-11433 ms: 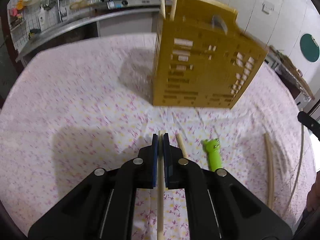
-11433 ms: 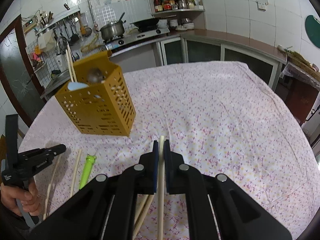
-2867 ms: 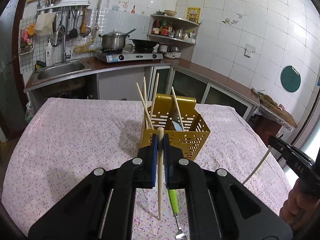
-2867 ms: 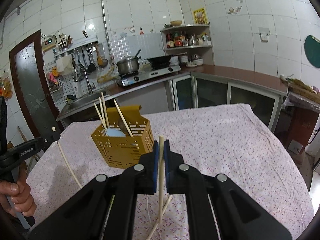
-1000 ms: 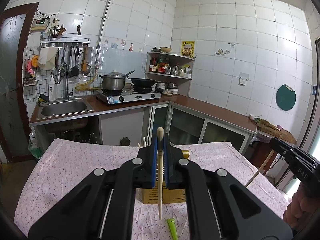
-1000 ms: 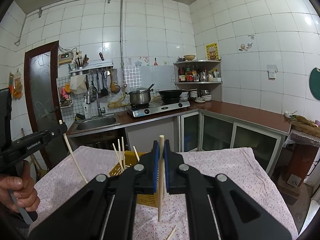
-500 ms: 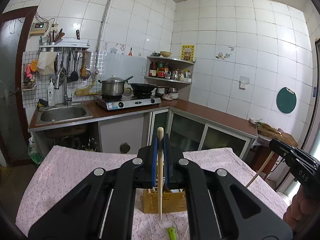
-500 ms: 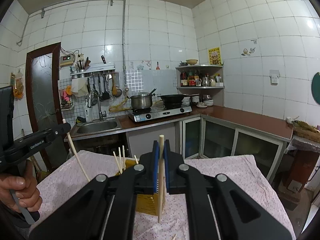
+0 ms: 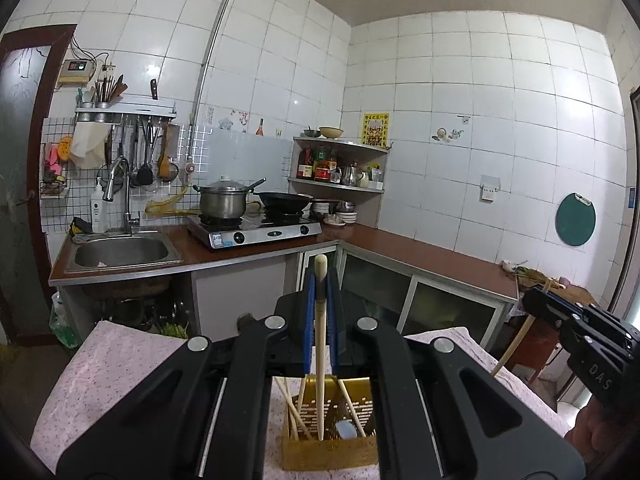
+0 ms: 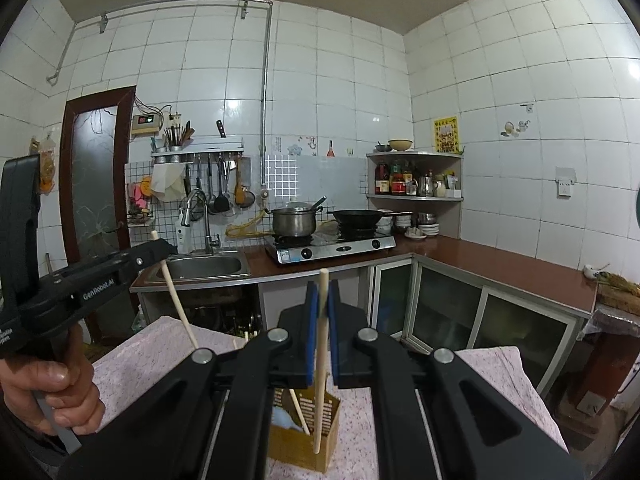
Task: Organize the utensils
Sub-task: 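Lower the chopsticks into the basket and open both tools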
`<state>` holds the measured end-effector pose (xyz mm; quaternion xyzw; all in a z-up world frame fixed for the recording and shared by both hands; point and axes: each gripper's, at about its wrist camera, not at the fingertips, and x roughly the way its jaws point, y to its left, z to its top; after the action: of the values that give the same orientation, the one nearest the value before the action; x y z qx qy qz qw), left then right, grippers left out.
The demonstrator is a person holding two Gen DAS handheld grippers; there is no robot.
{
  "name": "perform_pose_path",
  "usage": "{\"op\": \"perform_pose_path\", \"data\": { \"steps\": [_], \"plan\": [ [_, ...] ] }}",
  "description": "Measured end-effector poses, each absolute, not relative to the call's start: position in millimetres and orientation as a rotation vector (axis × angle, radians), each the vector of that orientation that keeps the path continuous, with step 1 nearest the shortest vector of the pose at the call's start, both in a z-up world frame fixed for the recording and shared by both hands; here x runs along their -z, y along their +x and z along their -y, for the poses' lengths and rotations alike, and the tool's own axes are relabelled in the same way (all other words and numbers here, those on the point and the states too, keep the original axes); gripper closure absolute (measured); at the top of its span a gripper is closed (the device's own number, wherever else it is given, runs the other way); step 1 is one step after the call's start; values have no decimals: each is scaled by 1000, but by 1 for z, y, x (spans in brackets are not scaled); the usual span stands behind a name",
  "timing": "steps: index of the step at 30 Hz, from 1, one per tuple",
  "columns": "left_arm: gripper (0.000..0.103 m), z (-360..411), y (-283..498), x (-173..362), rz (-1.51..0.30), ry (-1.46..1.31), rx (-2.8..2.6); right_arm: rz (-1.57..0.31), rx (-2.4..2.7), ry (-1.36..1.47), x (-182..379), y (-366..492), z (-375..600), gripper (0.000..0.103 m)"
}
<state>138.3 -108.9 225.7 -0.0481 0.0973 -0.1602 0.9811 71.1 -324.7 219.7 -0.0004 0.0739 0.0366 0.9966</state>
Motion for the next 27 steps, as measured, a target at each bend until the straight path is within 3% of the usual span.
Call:
{"op": "perform_pose_path", "data": {
  "steps": [16, 27],
  "plan": [
    [99, 116, 201, -189, -281, -121, 306, -222, -86, -24, -194, 144, 305, 98],
    [98, 103, 234, -143, -438, -146, 297, -324, -101, -5, -160, 174, 303, 95]
  ]
}}
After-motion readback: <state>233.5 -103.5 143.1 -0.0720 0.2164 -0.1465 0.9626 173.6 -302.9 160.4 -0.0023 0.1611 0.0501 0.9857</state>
